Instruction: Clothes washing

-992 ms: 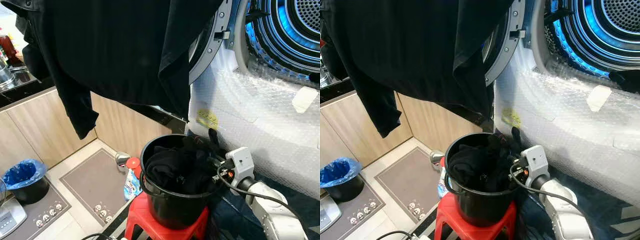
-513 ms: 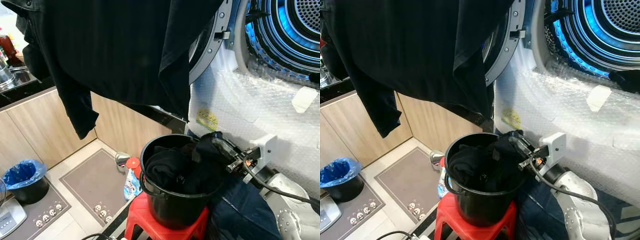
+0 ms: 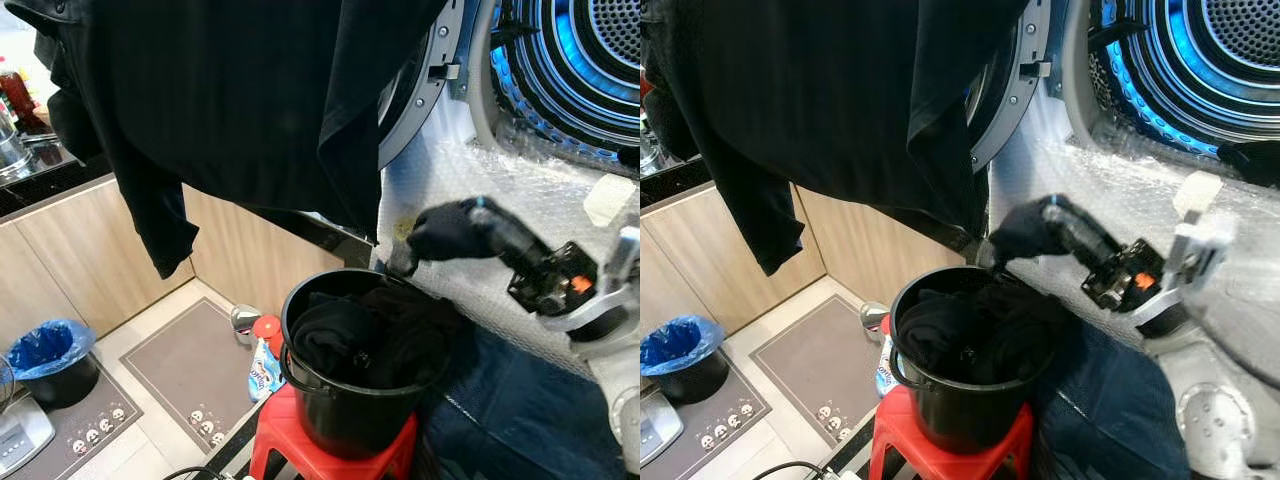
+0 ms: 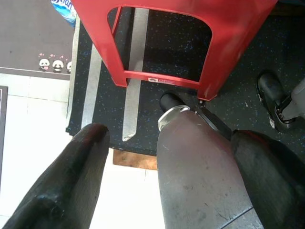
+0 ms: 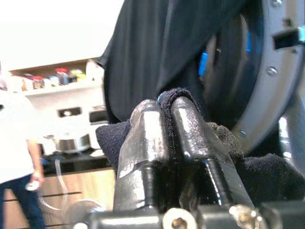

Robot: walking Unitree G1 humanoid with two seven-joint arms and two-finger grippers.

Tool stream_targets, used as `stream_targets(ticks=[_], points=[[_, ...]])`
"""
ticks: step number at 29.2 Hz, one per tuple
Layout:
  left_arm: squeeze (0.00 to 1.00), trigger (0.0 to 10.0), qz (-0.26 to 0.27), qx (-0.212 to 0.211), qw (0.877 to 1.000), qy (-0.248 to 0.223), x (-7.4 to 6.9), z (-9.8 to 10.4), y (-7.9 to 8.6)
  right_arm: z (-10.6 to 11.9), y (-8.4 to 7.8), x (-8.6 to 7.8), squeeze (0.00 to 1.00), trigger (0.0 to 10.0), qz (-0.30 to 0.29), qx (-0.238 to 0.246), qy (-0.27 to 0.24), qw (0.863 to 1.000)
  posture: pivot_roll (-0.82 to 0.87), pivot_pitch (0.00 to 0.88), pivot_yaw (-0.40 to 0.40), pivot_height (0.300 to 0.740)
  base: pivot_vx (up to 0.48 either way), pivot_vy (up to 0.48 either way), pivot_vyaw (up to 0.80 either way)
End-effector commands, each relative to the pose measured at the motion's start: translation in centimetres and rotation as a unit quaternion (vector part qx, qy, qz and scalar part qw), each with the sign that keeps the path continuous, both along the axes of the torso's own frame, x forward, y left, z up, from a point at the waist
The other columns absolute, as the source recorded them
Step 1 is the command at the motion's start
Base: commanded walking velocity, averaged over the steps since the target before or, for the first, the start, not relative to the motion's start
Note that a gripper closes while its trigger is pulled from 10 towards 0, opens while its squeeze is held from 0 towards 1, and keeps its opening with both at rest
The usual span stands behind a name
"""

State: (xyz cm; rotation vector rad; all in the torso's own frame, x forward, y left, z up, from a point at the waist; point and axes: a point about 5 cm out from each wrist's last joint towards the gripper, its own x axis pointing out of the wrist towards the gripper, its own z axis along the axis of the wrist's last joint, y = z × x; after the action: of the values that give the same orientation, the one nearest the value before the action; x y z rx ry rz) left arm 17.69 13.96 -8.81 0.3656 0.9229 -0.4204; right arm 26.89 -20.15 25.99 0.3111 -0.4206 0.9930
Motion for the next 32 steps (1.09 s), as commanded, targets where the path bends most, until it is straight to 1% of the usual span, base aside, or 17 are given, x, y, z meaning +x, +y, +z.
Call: stream_targets(ticks=[1,3,5,8,9,15,19,20,21,22,23,24,25,27,28,30,32], points=[[0.00,10.0,-0.007,0.006,1.000,0.030,-1.6,-0.7,0.1,2.0,-0.6,-0.3,0.00,10.0,0.014,0.012,-0.034,0.999,-0.12,0.000,0.049,0.740,0.000,0.000,0.00],[0.00,10.0,-0.003,0.004,1.000,0.031,-1.6,-0.8,0.1,3.6,-1.3,0.0,0.00,10.0,0.029,0.027,-0.047,0.998,-0.11,0.000,0.045,0.740,0.000,0.000,0.00],[0.00,10.0,-0.003,0.004,1.000,0.031,-1.7,-0.8,0.1,3.9,-1.5,0.1,0.00,10.0,0.034,0.028,-0.049,0.998,-0.11,0.000,0.045,0.740,0.000,0.000,0.00],[0.00,10.0,-0.004,0.004,1.000,0.030,-1.7,-0.8,0.0,5.5,-2.1,0.7,0.00,10.0,0.036,0.027,-0.065,0.997,-0.11,0.000,0.045,0.740,0.000,0.000,0.00],[0.00,10.0,-0.006,0.004,0.999,0.031,-1.8,-0.8,0.0,6.6,-2.4,1.1,0.00,10.0,0.034,0.029,-0.076,0.996,-0.11,0.004,0.044,0.740,0.000,0.000,0.00],[0.00,10.0,0.004,0.000,0.999,0.034,-1.9,-0.9,0.0,8.3,-3.2,2.5,0.00,10.0,0.020,0.015,-0.076,0.997,-0.10,0.023,0.036,0.740,0.000,0.000,0.00],[0.00,10.0,0.008,-0.002,0.999,0.035,-2.0,-0.9,0.0,9.2,-4.1,4.3,0.00,10.0,-0.024,0.006,-0.056,0.998,-0.09,0.028,0.033,0.740,0.000,0.000,0.00],[0.00,10.0,0.010,-0.003,0.999,0.035,-2.1,-0.9,0.0,9.6,-4.9,5.7,0.00,10.0,-0.076,0.005,-0.029,0.997,-0.09,0.033,0.029,0.740,0.000,0.000,0.00],[0.00,10.0,0.010,-0.003,0.999,0.035,-2.1,-0.9,0.0,9.6,-4.9,5.7,0.00,10.0,-0.076,0.005,-0.029,0.997,-0.09,0.033,0.029,0.740,0.000,0.000,0.00],[0.00,10.0,0.012,-0.005,0.999,0.036,-2.1,-0.9,0.0,10.1,-5.4,6.8,0.00,10.0,-0.124,0.003,-0.013,0.992,-0.09,0.036,0.025,0.740,0.000,0.000,0.00],[0.00,10.0,0.012,-0.005,0.999,0.036,-2.1,-0.9,0.0,10.1,-5.4,6.8,0.00,10.0,-0.124,0.003,-0.013,0.992,-0.09,0.036,0.025,0.740,0.000,0.000,0.00],[0.00,10.0,0.014,-0.007,0.999,0.037,-2.2,-1.0,-0.1,10.5,-6.1,7.8,0.00,10.0,-0.180,-0.002,0.000,0.984,-0.09,0.037,0.024,0.740,0.000,0.000,0.00],[0.00,10.0,0.016,-0.007,0.999,0.037,-2.2,-1.0,-0.1,10.8,-6.6,8.4,0.00,10.0,-0.212,0.001,0.010,0.977,-0.08,0.037,0.022,0.740,0.000,0.000,0.00],[0.00,10.0,0.017,-0.008,0.999,0.037,-2.2,-1.0,-0.1,11.2,-7.4,9.0,0.00,10.0,-0.260,0.009,0.024,0.965,-0.08,0.039,0.023,0.740,0.000,0.000,0.00],[0.00,10.0,0.017,-0.008,0.999,0.037,-2.2,-1.0,-0.1,11.2,-7.4,9.0,0.00,10.0,-0.260,0.009,0.024,0.965,-0.08,0.039,0.023,0.740,0.000,0.000,0.00],[0.00,10.0,0.018,-0.009,0.999,0.037,-2.2,-1.0,-0.1,11.9,-8.4,9.5,0.00,10.0,-0.316,0.026,0.038,0.948,-0.08,0.040,0.021,0.740,0.000,0.000,0.00],[0.00,10.0,0.020,-0.009,0.999,0.037,-2.2,-1.0,-0.1,12.5,-9.5,9.9,0.00,10.0,-0.376,0.043,0.062,0.924,-0.08,0.042,0.022,0.740,0.000,0.000,0.00]])
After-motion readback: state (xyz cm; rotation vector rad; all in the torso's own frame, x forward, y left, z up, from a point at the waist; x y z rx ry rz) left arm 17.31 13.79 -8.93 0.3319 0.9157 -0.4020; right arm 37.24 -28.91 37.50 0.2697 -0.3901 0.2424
